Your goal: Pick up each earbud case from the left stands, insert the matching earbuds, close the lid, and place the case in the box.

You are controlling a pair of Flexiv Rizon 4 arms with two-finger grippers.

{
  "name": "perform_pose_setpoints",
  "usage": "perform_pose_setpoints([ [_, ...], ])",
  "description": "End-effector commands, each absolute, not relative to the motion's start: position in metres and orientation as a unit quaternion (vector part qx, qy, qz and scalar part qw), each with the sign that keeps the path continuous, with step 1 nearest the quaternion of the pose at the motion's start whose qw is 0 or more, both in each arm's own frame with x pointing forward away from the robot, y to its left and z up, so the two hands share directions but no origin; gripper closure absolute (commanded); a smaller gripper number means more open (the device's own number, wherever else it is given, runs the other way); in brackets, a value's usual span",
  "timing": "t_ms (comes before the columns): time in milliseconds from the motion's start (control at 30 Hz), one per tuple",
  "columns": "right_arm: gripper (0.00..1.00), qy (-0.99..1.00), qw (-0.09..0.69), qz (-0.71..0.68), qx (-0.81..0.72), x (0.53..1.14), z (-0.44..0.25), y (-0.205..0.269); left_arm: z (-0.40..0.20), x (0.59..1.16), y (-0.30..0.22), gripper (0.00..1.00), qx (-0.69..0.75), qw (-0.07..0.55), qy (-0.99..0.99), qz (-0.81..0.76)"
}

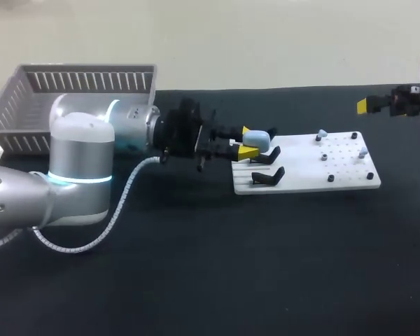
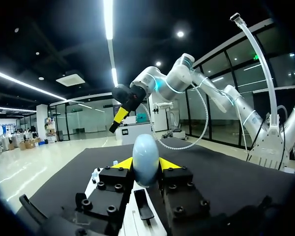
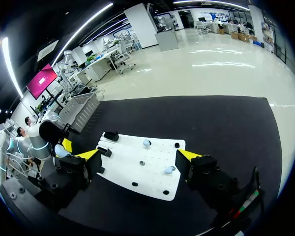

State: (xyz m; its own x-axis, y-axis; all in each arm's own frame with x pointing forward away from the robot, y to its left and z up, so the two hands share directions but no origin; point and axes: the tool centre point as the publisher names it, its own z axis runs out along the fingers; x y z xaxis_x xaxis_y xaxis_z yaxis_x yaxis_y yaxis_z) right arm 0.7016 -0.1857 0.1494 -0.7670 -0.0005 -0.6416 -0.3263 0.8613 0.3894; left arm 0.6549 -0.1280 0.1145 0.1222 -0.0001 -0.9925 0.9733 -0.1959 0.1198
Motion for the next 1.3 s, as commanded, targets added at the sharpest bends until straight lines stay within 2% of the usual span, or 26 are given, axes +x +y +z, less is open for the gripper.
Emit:
perform_pose_setpoints([
  [33,0.00,0.907,0.329,0.247,-0.090,0.701,0.150,-0.186,0.114,0.654,-0.128,1.00,0.579,0.477,0.420,-0.512],
  [1300,0.00,0.902,0.331,0.257,-0.103,0.689,0.156,-0.186,0.114,0.654,-0.128,1.00,0.579,0.477,0.420,-0.512],
])
